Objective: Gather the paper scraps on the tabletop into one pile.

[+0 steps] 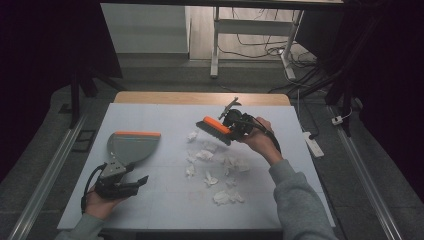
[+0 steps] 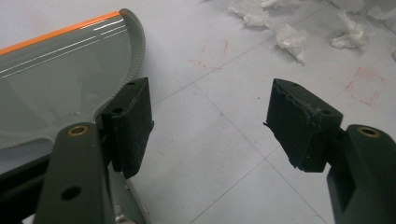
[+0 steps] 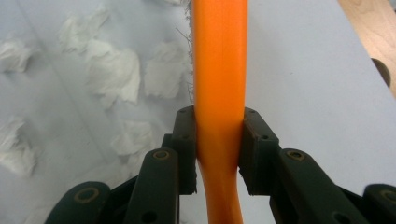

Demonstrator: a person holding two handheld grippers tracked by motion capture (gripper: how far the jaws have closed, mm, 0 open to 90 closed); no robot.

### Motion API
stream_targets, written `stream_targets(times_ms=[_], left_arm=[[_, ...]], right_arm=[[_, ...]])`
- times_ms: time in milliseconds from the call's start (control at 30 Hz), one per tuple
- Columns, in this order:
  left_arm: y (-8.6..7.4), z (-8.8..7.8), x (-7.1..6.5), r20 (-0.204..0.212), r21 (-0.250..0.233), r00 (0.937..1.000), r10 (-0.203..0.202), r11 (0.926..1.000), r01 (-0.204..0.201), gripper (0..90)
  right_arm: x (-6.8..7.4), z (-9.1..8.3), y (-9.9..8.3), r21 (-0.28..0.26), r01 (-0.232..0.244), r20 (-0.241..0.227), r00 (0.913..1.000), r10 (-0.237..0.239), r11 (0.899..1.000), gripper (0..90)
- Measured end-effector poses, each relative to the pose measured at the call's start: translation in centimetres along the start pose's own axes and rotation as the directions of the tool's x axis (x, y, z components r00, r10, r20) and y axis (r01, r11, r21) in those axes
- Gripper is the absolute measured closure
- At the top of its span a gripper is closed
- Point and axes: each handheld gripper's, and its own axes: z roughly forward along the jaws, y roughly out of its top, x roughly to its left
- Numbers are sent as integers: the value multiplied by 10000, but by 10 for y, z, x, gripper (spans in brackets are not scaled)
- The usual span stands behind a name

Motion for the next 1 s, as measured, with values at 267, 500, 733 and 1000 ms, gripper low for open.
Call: stream_targets(times_ms=[267,500,733,1000], left_arm=[[0,0,0,33,-16,10000,0,10000,0,324],[0,0,1,59,-19,10000,-19,10000,19,324],[0,0,1,96,-52,10000,-23,10000,23,324],[0,-2,2,116,-137,9999,-71,9999,73,326]], right_arm=[[-15,12,18,53,-64,204,9998,63,10000,703],[-18,28,35,288,205,246,9995,-212,9994,703],[-25,45,59,528,336,165,9993,-346,9980,704],[-22,63,73,933,871,149,9959,-889,9918,704]])
